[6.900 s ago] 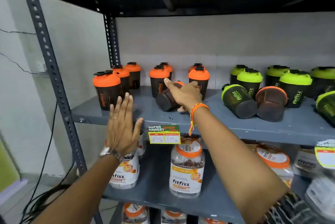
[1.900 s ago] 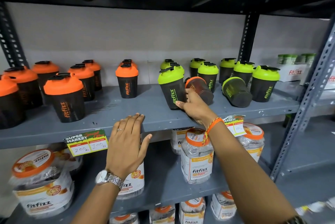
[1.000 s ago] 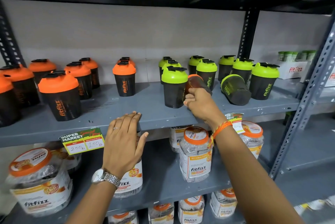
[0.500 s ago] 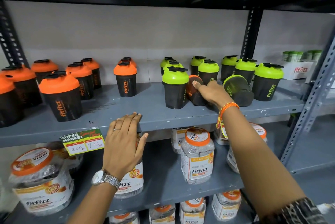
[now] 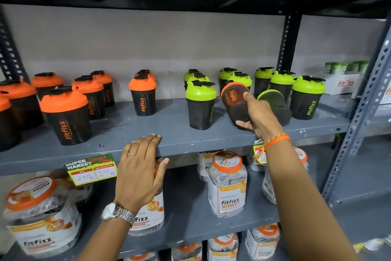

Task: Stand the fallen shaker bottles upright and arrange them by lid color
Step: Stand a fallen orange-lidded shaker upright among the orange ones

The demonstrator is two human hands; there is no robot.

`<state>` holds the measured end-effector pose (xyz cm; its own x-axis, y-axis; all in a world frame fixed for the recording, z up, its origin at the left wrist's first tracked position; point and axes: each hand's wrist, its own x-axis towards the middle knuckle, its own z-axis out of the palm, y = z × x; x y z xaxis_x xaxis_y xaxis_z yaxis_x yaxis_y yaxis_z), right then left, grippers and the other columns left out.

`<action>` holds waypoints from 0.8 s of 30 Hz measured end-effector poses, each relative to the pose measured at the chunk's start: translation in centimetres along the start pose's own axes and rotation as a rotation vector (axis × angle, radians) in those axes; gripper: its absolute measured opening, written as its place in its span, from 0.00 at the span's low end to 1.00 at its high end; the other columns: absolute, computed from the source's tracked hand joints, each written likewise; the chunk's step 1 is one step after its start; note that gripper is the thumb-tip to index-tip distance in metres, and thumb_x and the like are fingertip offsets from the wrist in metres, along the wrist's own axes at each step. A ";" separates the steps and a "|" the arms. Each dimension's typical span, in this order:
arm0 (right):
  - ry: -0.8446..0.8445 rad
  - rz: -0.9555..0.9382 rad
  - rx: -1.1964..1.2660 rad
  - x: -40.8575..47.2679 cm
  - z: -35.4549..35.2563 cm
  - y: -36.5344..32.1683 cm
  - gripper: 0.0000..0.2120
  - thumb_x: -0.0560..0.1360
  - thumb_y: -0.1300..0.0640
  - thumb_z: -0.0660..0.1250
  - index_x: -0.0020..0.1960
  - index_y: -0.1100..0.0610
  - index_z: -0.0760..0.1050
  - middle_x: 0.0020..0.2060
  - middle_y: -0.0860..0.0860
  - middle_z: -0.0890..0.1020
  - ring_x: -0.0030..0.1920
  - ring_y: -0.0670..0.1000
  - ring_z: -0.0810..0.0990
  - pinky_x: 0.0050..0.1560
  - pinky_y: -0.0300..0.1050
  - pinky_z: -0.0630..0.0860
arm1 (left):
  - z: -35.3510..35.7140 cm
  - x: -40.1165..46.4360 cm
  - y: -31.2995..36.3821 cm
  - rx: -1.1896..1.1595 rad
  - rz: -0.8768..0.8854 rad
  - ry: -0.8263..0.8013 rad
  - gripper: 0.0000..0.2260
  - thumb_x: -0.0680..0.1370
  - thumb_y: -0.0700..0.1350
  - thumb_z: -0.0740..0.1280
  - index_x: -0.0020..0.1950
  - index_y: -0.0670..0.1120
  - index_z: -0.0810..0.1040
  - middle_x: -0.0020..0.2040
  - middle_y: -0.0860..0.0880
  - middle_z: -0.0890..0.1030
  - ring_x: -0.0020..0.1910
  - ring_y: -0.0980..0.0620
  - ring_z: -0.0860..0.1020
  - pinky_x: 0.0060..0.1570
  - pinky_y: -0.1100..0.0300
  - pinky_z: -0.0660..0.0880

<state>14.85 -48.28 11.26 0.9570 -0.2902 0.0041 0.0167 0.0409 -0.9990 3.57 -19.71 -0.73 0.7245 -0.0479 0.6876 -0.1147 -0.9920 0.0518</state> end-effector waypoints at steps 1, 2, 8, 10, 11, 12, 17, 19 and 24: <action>-0.019 0.016 0.086 -0.4 -0.3 0.0 0.24 0.78 0.42 0.64 0.63 0.59 0.68 0.59 0.59 0.78 0.55 0.60 0.82 0.35 0.49 0.84 | 0.0 0.0 0.0 -0.002 0.000 -0.002 0.24 0.80 0.57 0.60 0.72 0.46 0.71 0.69 0.47 0.77 0.66 0.45 0.74 0.71 0.49 0.62; -0.053 0.031 0.177 -0.8 -0.6 0.0 0.24 0.78 0.43 0.64 0.64 0.60 0.68 0.58 0.60 0.79 0.54 0.60 0.83 0.37 0.50 0.84 | 0.0 0.1 0.1 -0.005 0.001 -0.005 0.25 0.80 0.57 0.60 0.73 0.47 0.71 0.69 0.47 0.77 0.66 0.45 0.74 0.71 0.49 0.62; -0.257 0.002 0.478 -4.5 -1.2 -0.6 0.20 0.78 0.46 0.66 0.59 0.62 0.73 0.53 0.62 0.83 0.52 0.58 0.85 0.43 0.52 0.85 | -0.4 -0.1 0.0 0.006 0.014 -0.054 0.26 0.80 0.59 0.58 0.74 0.47 0.69 0.70 0.47 0.76 0.68 0.45 0.74 0.72 0.49 0.62; -0.313 -0.041 0.457 -5.5 -1.3 -0.9 0.16 0.78 0.48 0.66 0.54 0.61 0.75 0.49 0.60 0.86 0.53 0.59 0.85 0.49 0.54 0.84 | -0.6 -0.1 0.0 0.012 0.027 -0.070 0.27 0.80 0.59 0.58 0.75 0.47 0.69 0.71 0.47 0.76 0.68 0.45 0.73 0.72 0.50 0.61; -0.348 -0.061 0.452 -6.0 -1.3 -1.1 0.14 0.78 0.50 0.67 0.53 0.61 0.76 0.47 0.58 0.87 0.54 0.60 0.85 0.52 0.56 0.83 | -0.8 -0.1 0.0 0.014 0.035 -0.078 0.27 0.80 0.59 0.57 0.76 0.47 0.68 0.71 0.47 0.76 0.69 0.46 0.73 0.73 0.51 0.61; -0.385 -0.080 0.452 -6.4 -1.3 -1.3 0.12 0.78 0.51 0.67 0.53 0.60 0.77 0.47 0.58 0.87 0.55 0.61 0.85 0.54 0.58 0.82 | -0.9 -0.1 -0.1 0.019 0.043 -0.088 0.27 0.80 0.60 0.57 0.76 0.48 0.68 0.72 0.47 0.75 0.70 0.46 0.73 0.73 0.51 0.60; -0.557 -0.217 0.424 -7.4 -0.5 -2.6 0.09 0.77 0.58 0.66 0.56 0.59 0.78 0.53 0.59 0.85 0.59 0.60 0.83 0.59 0.61 0.80 | -1.6 0.0 -0.4 0.050 0.023 -0.099 0.28 0.81 0.61 0.56 0.76 0.48 0.69 0.73 0.48 0.75 0.74 0.47 0.71 0.78 0.50 0.58; -0.644 -0.310 0.357 -7.6 0.8 -3.0 0.12 0.77 0.58 0.67 0.60 0.57 0.77 0.53 0.55 0.85 0.57 0.55 0.84 0.60 0.57 0.80 | -1.9 -0.2 -0.4 0.069 0.005 -0.099 0.28 0.81 0.61 0.56 0.76 0.48 0.69 0.73 0.47 0.75 0.73 0.46 0.71 0.78 0.51 0.57; -0.827 -0.498 0.162 -6.7 7.4 -2.4 0.28 0.72 0.60 0.70 0.70 0.59 0.67 0.65 0.61 0.79 0.66 0.60 0.78 0.67 0.58 0.74 | -2.5 -0.7 -1.0 0.111 -0.013 -0.101 0.27 0.80 0.58 0.59 0.76 0.45 0.69 0.72 0.45 0.76 0.71 0.45 0.73 0.76 0.54 0.55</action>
<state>10.56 -39.33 13.94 0.7301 0.4494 0.5148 0.4541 0.2439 -0.8569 1.50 -18.38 0.54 0.7906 -0.0409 0.6110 -0.0329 -0.9992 -0.0243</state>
